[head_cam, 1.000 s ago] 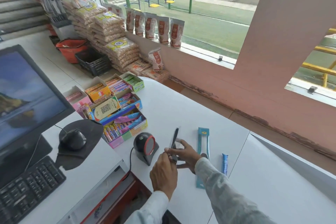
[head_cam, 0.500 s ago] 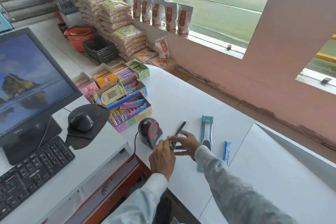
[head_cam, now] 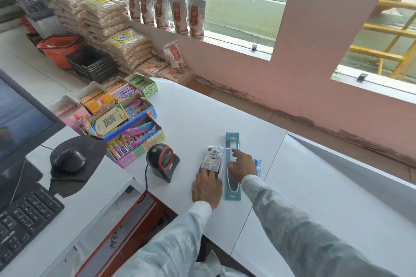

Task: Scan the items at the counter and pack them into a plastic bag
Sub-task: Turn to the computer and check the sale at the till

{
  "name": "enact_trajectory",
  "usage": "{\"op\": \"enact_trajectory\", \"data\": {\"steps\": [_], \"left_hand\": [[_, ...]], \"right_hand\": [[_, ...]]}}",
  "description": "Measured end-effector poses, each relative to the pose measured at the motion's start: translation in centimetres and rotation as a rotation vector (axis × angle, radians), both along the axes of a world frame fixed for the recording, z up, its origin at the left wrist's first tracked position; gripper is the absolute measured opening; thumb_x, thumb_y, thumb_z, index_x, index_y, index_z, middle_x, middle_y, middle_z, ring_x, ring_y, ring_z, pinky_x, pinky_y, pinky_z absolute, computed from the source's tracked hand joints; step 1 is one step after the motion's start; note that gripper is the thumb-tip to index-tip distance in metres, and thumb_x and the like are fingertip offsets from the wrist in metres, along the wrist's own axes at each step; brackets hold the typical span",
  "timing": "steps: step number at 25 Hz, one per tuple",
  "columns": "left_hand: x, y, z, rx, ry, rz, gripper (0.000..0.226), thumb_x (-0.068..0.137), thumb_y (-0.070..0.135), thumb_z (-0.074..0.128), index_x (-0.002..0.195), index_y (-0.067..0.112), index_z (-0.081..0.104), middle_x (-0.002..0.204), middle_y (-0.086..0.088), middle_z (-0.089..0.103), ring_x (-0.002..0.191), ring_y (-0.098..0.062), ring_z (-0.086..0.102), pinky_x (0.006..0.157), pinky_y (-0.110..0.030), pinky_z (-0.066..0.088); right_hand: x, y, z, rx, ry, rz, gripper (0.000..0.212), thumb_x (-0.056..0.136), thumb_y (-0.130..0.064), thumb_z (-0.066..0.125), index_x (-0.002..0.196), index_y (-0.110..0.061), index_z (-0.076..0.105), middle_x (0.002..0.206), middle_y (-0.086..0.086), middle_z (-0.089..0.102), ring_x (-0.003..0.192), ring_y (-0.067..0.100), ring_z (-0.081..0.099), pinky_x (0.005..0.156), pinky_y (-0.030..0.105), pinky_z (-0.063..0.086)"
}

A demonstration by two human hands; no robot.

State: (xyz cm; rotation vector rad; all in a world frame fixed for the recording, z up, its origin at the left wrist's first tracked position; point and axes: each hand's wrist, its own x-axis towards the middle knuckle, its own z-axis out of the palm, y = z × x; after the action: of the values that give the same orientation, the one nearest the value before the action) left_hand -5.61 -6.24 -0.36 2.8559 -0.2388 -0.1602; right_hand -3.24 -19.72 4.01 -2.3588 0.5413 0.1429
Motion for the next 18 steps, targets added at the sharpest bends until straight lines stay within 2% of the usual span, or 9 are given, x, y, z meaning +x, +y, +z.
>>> {"op": "enact_trajectory", "data": {"steps": [2,4,5,7,10,13,16,18], "left_hand": [[-0.5,0.6,-0.4,0.112,-0.079,-0.041,0.050,0.093,0.037,0.039,0.135,0.011,0.046,0.140,-0.013,0.051,0.123,-0.031,0.050,0.095,-0.047,0.045],[-1.2,1.6,-0.7,0.187,-0.079,-0.054,0.062,0.095,0.040,0.021,0.147,0.008,0.031,0.156,-0.014,0.034,0.142,-0.034,0.032,0.113,-0.052,0.030],[-1.8,2.0,-0.9,0.228,-0.069,-0.060,0.065,0.095,0.040,0.013,0.150,0.008,0.022,0.160,-0.015,0.022,0.147,-0.034,0.020,0.117,-0.053,0.021],[-3.5,3.1,-1.2,0.292,-0.048,-0.055,0.064,0.097,0.039,0.012,0.153,0.008,0.007,0.163,-0.016,0.004,0.150,-0.033,0.002,0.120,-0.054,0.012],[-6.3,5.3,-1.4,0.321,-0.028,-0.011,0.067,0.099,0.039,0.025,0.152,0.009,-0.001,0.163,-0.016,-0.006,0.150,-0.033,-0.006,0.120,-0.053,0.012],[-9.6,8.4,-1.7,0.344,-0.026,0.083,0.064,0.100,0.039,0.021,0.152,0.007,0.003,0.163,-0.016,-0.003,0.150,-0.033,-0.004,0.120,-0.052,0.014],[-13.1,12.5,-2.3,0.341,-0.004,0.192,0.065,0.098,0.040,0.000,0.152,0.005,0.007,0.162,-0.017,0.001,0.150,-0.033,-0.001,0.120,-0.050,0.015],[-15.4,15.4,-2.8,0.296,0.015,0.288,0.067,0.097,0.041,0.002,0.152,0.003,0.012,0.162,-0.018,0.008,0.150,-0.033,0.006,0.120,-0.050,0.018]], "right_hand": [[-1.3,-0.3,-0.6,-0.397,-0.039,0.337,0.062,0.091,-0.029,0.051,0.150,-0.018,0.034,0.147,0.007,0.051,0.132,0.029,0.049,0.109,0.044,0.041],[-2.1,-0.2,-1.7,-0.601,-0.012,0.531,0.073,0.095,-0.040,0.043,0.157,-0.015,0.015,0.163,0.007,0.024,0.150,0.026,0.022,0.120,0.052,0.020],[-2.4,-0.1,-2.2,-0.642,-0.007,0.574,0.075,0.096,-0.044,0.039,0.158,-0.014,0.009,0.166,0.006,0.015,0.153,0.026,0.012,0.122,0.055,0.012],[-3.3,0.7,-2.9,-0.683,-0.013,0.640,0.077,0.096,-0.048,0.035,0.158,-0.013,0.006,0.167,0.005,0.009,0.154,0.025,0.006,0.121,0.057,0.007],[-5.4,3.2,-3.6,-0.666,-0.044,0.748,0.078,0.094,-0.047,0.038,0.157,-0.010,0.009,0.166,0.008,0.014,0.153,0.027,0.010,0.120,0.058,0.010],[-7.7,7.3,-4.0,-0.628,-0.138,0.867,0.079,0.092,-0.044,0.044,0.156,-0.007,0.015,0.164,0.011,0.021,0.152,0.028,0.015,0.122,0.056,0.012],[-9.8,12.4,-4.1,-0.566,-0.203,1.021,0.076,0.095,-0.039,0.044,0.156,-0.004,0.016,0.164,0.015,0.021,0.152,0.028,0.016,0.123,0.050,0.013],[-11.0,15.9,-4.5,-0.571,-0.195,1.134,0.076,0.097,-0.040,0.044,0.156,-0.003,0.014,0.165,0.014,0.018,0.153,0.027,0.013,0.124,0.047,0.013]]}}
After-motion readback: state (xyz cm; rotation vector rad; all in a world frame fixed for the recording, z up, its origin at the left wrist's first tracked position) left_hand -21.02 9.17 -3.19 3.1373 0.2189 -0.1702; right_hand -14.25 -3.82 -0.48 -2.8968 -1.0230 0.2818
